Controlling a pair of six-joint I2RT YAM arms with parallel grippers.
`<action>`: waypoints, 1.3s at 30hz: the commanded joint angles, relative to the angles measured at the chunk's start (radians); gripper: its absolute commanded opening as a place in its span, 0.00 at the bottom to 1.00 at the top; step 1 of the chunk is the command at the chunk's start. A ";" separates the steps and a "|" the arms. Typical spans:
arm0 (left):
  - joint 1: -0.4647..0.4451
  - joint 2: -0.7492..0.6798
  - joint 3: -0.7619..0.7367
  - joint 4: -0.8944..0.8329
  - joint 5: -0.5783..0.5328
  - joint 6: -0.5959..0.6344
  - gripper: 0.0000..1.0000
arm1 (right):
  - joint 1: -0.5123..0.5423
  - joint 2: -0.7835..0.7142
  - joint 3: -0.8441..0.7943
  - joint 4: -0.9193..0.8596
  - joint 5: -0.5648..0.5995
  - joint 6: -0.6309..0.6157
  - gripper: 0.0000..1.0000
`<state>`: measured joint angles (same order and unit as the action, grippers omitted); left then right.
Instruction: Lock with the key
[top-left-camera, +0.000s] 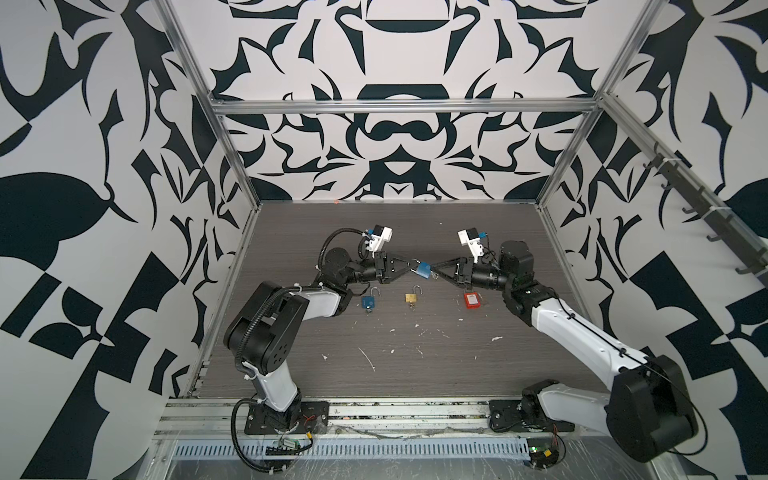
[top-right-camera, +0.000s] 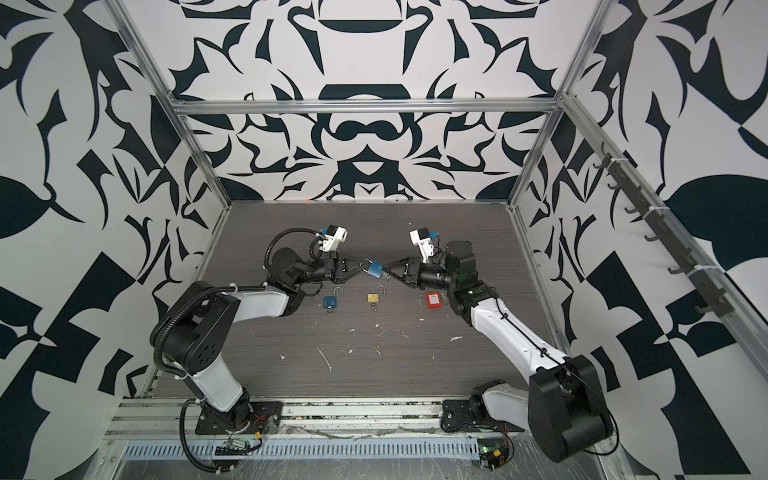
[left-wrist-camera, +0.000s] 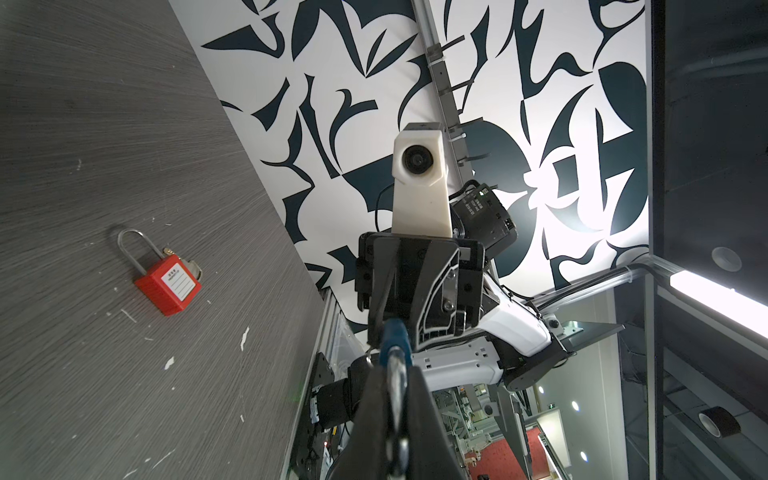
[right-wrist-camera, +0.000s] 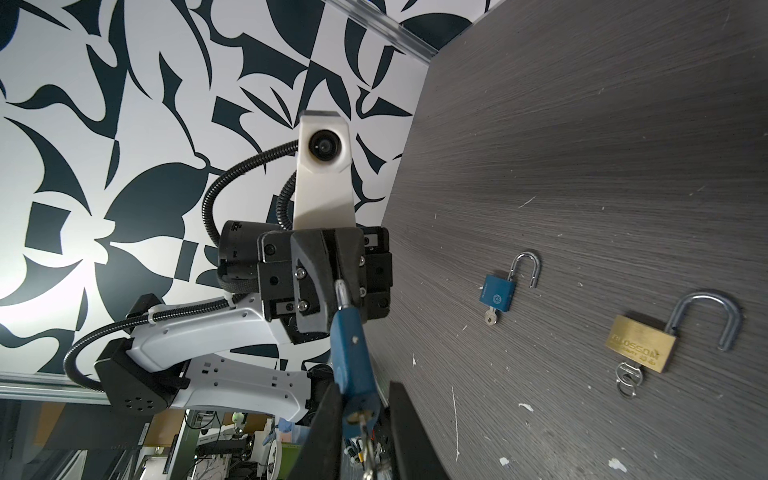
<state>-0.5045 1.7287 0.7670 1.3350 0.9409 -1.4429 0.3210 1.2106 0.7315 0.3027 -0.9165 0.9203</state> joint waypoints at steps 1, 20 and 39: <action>0.005 0.010 0.013 0.074 0.000 -0.013 0.00 | 0.000 -0.026 -0.009 0.014 -0.006 0.003 0.21; 0.009 0.019 0.020 0.090 0.006 -0.031 0.00 | 0.000 -0.048 -0.036 0.035 -0.007 0.026 0.18; 0.010 0.023 0.022 0.090 0.011 -0.029 0.00 | 0.001 -0.009 -0.059 0.167 -0.041 0.114 0.12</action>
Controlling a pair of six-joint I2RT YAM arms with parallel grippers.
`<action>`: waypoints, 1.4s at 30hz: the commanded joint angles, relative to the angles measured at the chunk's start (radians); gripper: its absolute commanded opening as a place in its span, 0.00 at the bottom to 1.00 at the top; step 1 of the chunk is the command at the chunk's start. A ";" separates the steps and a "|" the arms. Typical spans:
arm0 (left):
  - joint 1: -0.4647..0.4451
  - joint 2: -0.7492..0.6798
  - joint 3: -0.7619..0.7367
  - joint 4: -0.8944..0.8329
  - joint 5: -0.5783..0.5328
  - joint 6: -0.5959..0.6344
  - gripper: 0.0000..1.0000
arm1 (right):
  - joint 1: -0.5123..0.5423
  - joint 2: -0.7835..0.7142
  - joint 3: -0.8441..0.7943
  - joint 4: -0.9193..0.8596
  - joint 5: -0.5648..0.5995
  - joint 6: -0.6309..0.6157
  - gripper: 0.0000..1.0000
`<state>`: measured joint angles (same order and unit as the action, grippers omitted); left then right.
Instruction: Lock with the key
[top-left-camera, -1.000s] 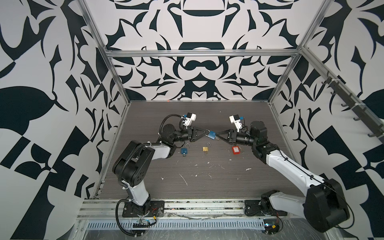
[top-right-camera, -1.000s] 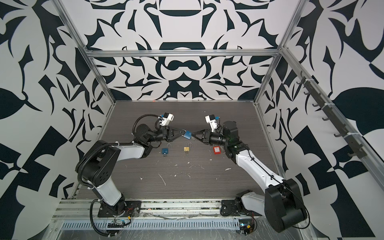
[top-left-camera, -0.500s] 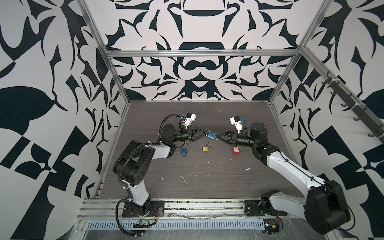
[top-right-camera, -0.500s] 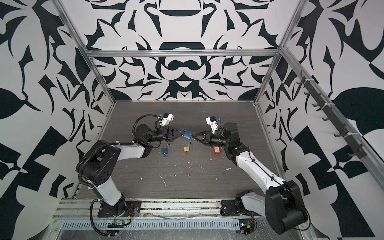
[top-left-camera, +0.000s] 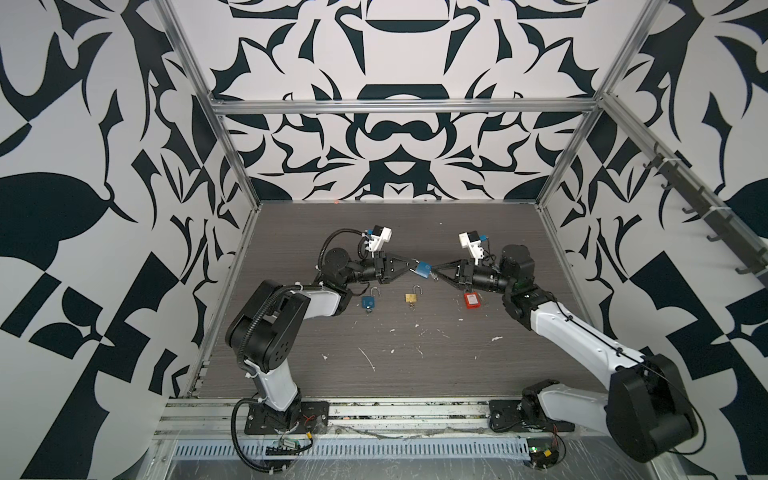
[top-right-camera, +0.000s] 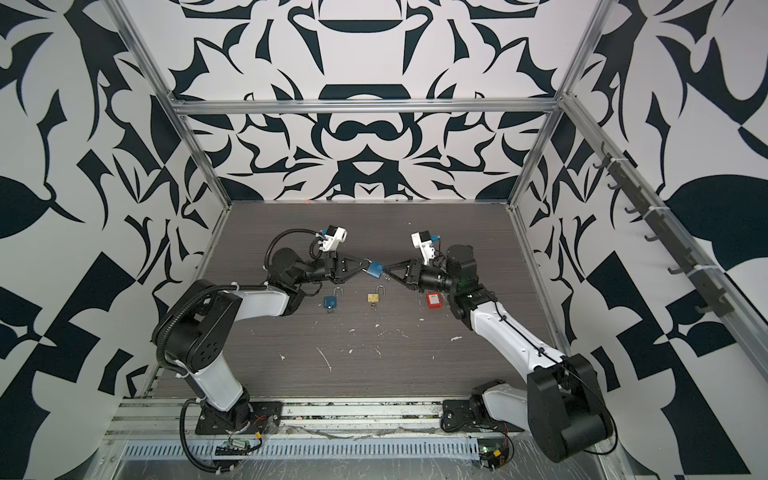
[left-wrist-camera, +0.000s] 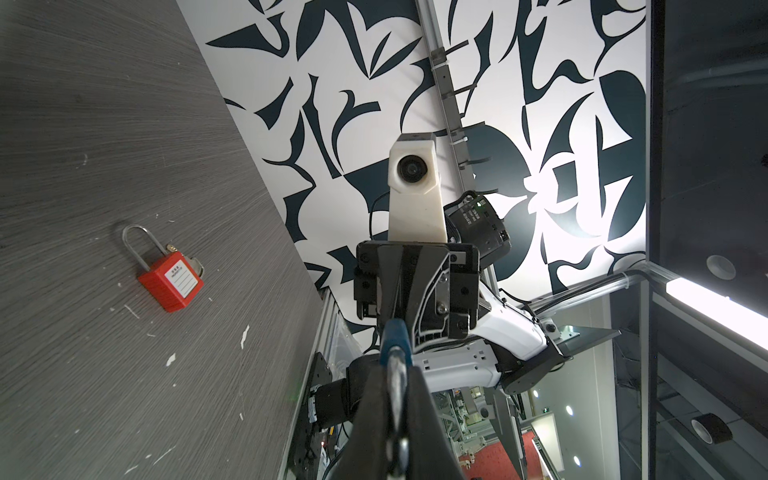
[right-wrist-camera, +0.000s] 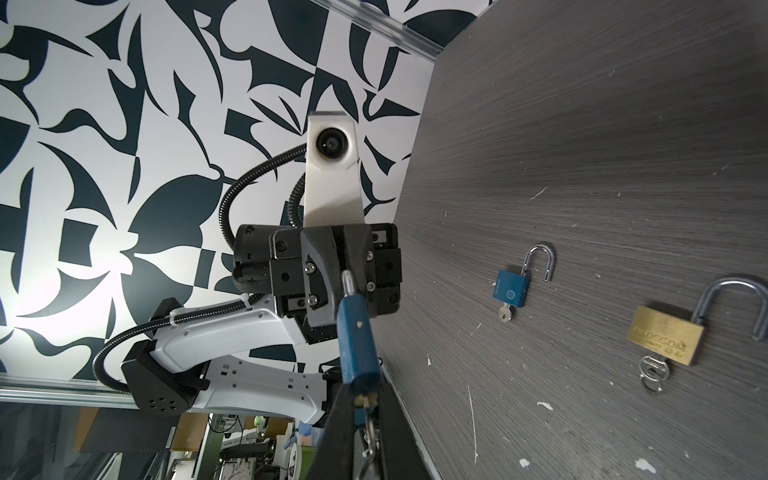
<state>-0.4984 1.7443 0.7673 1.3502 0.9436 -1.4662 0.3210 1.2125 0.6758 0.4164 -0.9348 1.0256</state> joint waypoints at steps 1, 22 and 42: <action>0.003 0.008 0.022 0.074 0.007 -0.006 0.00 | 0.001 -0.014 -0.006 0.048 -0.024 0.007 0.11; 0.012 0.015 0.023 0.074 -0.002 -0.011 0.00 | -0.002 -0.040 -0.035 0.011 -0.026 -0.058 0.00; 0.071 -0.002 -0.010 0.074 0.010 -0.009 0.00 | -0.087 -0.075 -0.090 -0.042 -0.019 -0.088 0.00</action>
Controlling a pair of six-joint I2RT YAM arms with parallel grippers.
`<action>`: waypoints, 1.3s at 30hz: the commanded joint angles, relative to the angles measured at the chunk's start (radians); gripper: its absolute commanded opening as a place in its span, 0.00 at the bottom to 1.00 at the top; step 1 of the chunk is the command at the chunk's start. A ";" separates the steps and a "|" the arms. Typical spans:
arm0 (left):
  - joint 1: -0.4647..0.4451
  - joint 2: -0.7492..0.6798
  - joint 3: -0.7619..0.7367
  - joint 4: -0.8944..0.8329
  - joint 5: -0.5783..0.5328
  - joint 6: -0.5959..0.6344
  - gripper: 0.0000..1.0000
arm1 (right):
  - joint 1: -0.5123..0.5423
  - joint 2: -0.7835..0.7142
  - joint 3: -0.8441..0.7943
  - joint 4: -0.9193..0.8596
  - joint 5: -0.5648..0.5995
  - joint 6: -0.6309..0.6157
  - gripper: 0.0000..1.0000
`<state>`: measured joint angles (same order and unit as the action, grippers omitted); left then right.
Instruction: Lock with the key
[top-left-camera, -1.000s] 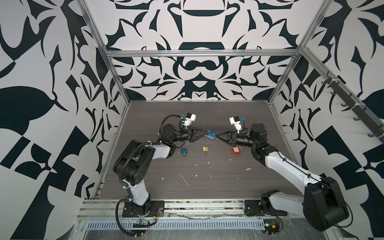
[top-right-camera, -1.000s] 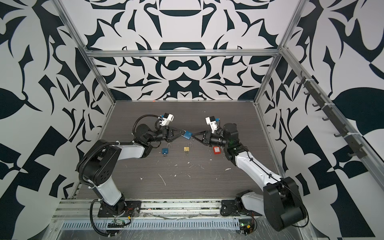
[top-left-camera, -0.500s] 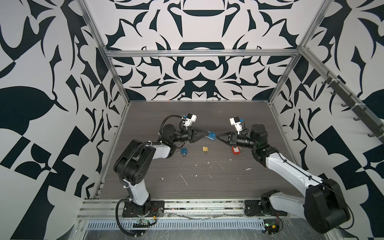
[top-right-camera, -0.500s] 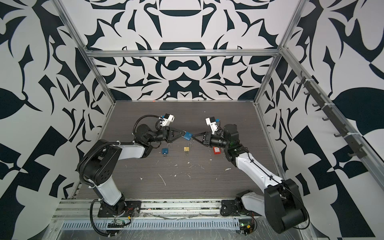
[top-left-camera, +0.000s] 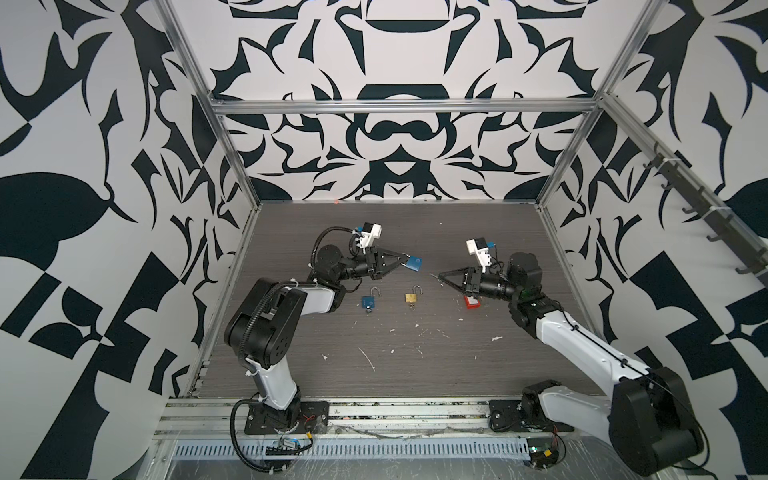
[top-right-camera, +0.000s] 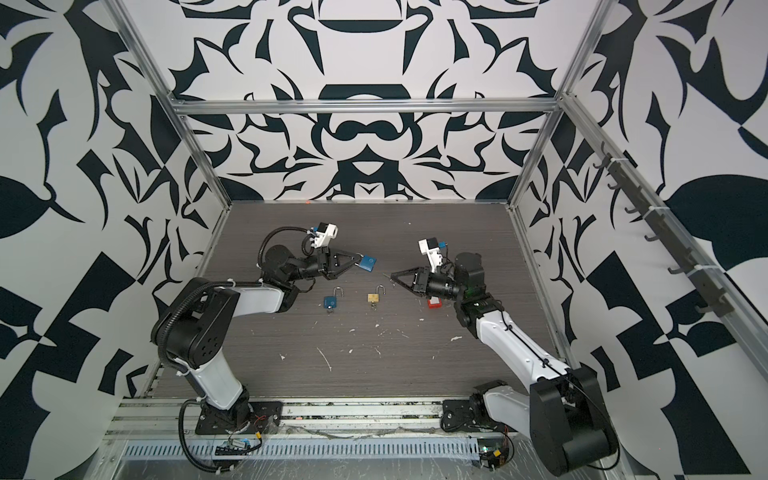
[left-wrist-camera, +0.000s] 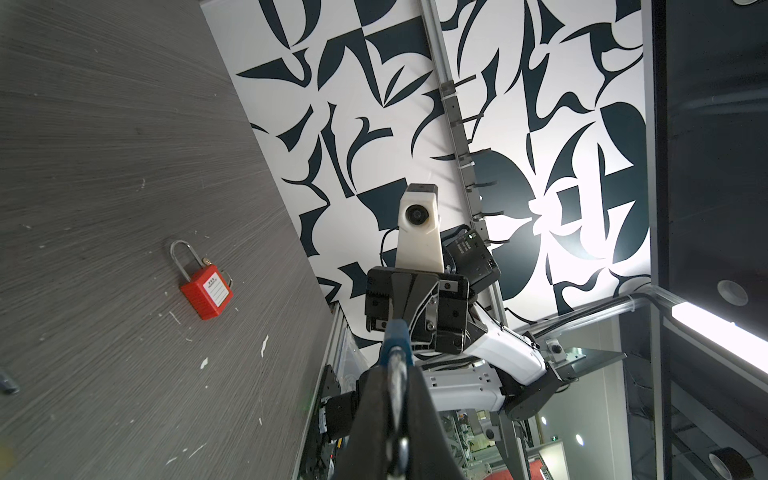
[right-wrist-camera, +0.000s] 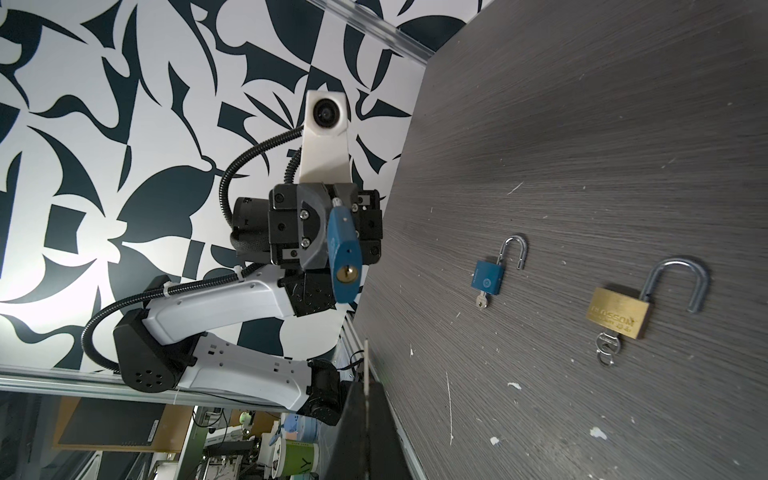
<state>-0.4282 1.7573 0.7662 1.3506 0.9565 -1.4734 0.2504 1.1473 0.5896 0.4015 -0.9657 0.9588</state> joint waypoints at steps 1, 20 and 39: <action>0.005 -0.014 -0.009 0.074 0.000 0.001 0.00 | -0.022 -0.017 0.001 -0.097 0.063 -0.045 0.00; 0.003 0.075 0.069 -0.142 0.064 0.120 0.00 | 0.097 0.124 -0.169 -0.005 0.792 0.008 0.00; -0.016 0.053 0.076 -0.265 0.067 0.216 0.00 | 0.109 0.303 -0.222 0.149 0.901 0.081 0.00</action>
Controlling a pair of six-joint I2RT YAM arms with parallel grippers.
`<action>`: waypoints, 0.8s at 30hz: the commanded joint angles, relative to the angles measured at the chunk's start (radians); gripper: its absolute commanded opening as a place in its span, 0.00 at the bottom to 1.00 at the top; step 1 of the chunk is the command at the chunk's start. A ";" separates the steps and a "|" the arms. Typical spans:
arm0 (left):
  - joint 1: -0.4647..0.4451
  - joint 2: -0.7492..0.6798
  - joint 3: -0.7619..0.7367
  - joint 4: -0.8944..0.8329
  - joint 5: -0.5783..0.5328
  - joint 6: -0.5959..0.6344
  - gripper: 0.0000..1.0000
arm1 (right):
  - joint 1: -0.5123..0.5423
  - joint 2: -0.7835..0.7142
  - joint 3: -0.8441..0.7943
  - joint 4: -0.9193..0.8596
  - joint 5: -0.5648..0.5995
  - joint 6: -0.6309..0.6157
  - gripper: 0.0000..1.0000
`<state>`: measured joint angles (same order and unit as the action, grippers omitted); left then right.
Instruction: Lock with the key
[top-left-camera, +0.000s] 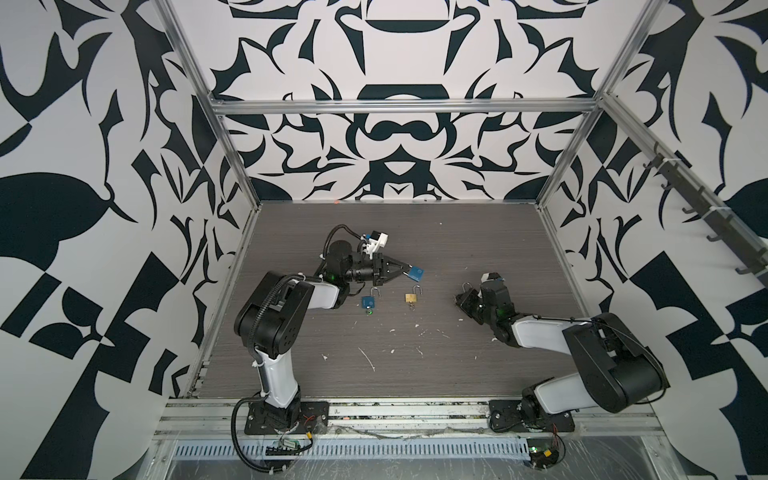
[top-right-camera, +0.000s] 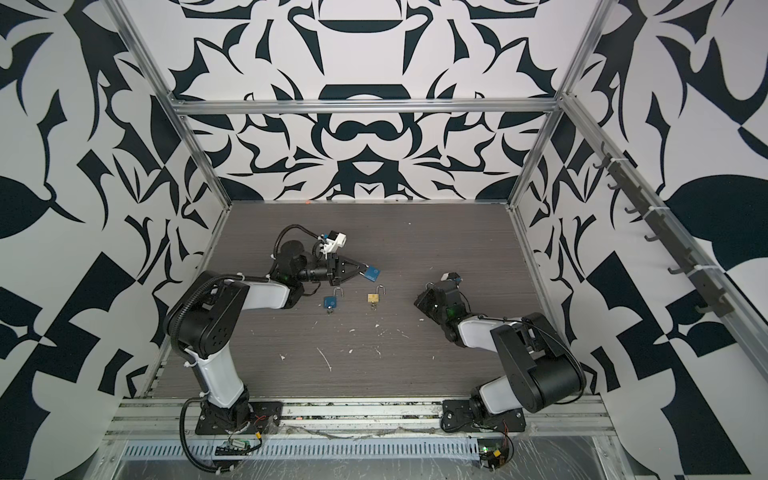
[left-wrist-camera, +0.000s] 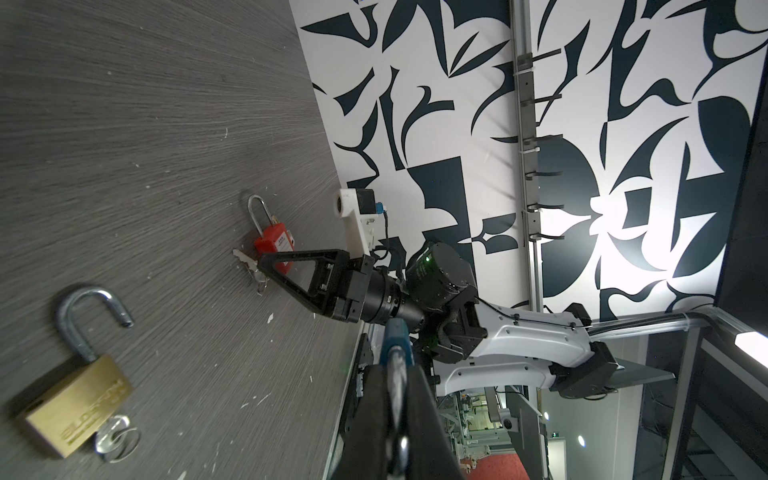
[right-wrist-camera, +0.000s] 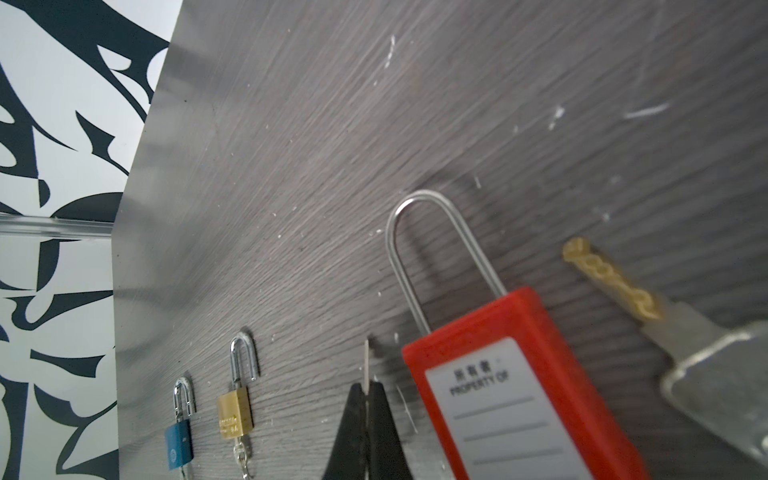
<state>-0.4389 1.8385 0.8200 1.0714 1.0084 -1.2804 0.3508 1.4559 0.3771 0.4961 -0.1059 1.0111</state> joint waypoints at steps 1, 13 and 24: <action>-0.007 -0.030 0.023 0.009 0.016 0.026 0.00 | 0.008 -0.008 -0.016 0.056 0.044 0.039 0.00; -0.036 -0.107 0.096 -0.386 -0.043 0.301 0.00 | 0.014 -0.131 -0.040 -0.028 0.065 0.065 0.29; -0.227 0.075 0.694 -1.687 -0.477 1.187 0.00 | 0.011 -0.623 0.011 -0.498 0.181 -0.076 0.27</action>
<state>-0.6777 1.8114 1.4574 -0.2474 0.5896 -0.3595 0.3607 0.9234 0.3443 0.1616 0.0120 1.0080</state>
